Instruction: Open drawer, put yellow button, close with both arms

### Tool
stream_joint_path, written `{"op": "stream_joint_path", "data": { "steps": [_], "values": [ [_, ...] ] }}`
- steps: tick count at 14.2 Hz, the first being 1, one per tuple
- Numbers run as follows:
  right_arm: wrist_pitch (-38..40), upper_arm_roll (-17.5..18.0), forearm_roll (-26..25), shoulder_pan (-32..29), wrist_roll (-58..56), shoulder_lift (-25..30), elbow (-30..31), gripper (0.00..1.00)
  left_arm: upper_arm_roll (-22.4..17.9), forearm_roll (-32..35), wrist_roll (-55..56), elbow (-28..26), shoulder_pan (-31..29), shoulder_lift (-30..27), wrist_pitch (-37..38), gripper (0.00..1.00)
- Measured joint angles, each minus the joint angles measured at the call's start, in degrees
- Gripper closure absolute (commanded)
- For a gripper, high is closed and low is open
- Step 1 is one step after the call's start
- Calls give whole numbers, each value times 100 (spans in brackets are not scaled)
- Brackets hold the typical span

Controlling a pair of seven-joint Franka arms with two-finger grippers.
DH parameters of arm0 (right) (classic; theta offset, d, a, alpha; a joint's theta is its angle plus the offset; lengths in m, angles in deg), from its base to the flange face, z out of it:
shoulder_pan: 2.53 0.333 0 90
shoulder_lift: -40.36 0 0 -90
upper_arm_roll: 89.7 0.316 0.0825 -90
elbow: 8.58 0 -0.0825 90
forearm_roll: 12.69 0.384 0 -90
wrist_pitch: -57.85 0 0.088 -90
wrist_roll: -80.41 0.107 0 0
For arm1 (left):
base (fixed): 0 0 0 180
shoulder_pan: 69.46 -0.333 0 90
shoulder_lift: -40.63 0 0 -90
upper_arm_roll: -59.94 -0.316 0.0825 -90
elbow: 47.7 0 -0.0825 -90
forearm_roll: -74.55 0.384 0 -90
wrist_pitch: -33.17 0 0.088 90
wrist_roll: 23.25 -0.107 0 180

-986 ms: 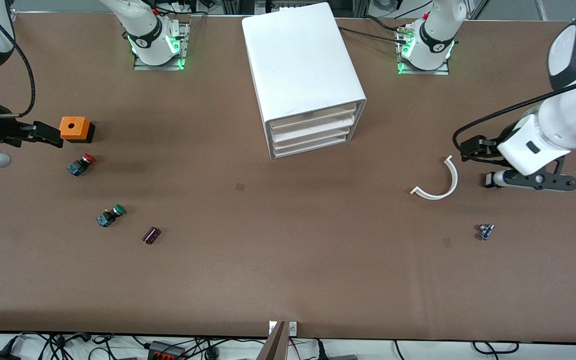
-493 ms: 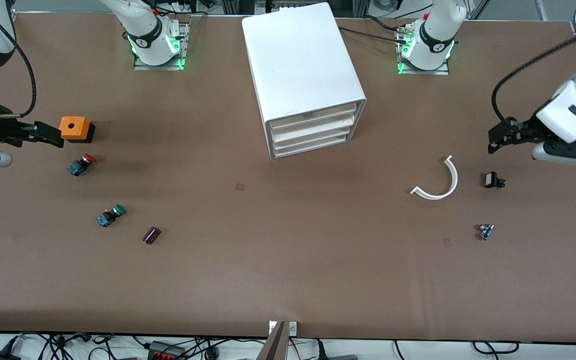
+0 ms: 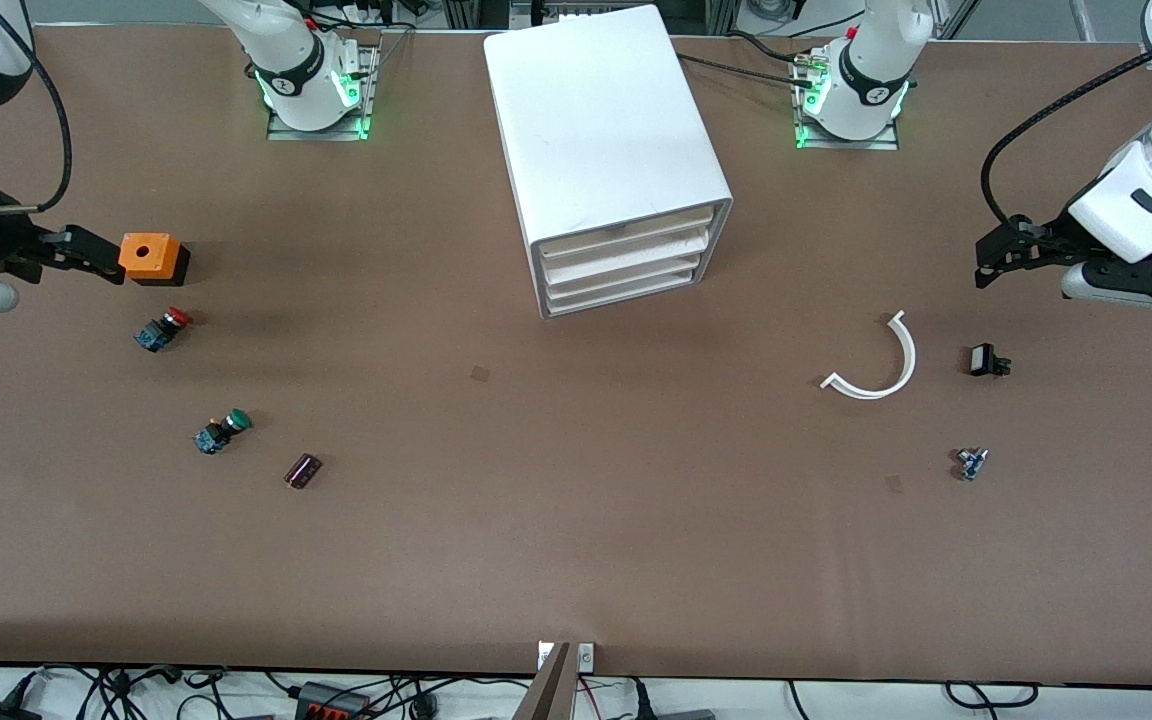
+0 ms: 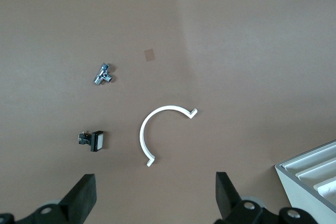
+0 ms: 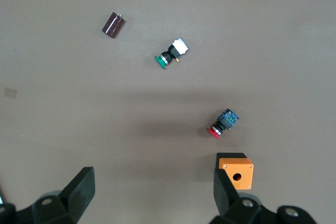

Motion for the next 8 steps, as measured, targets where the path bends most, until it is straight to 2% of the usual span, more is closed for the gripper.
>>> {"op": "stream_joint_path", "data": {
  "steps": [8],
  "values": [
    [-38,0,0,0,-1,32,67,0,45,0,-8,24,34,-3,18,0]
  ]
}}
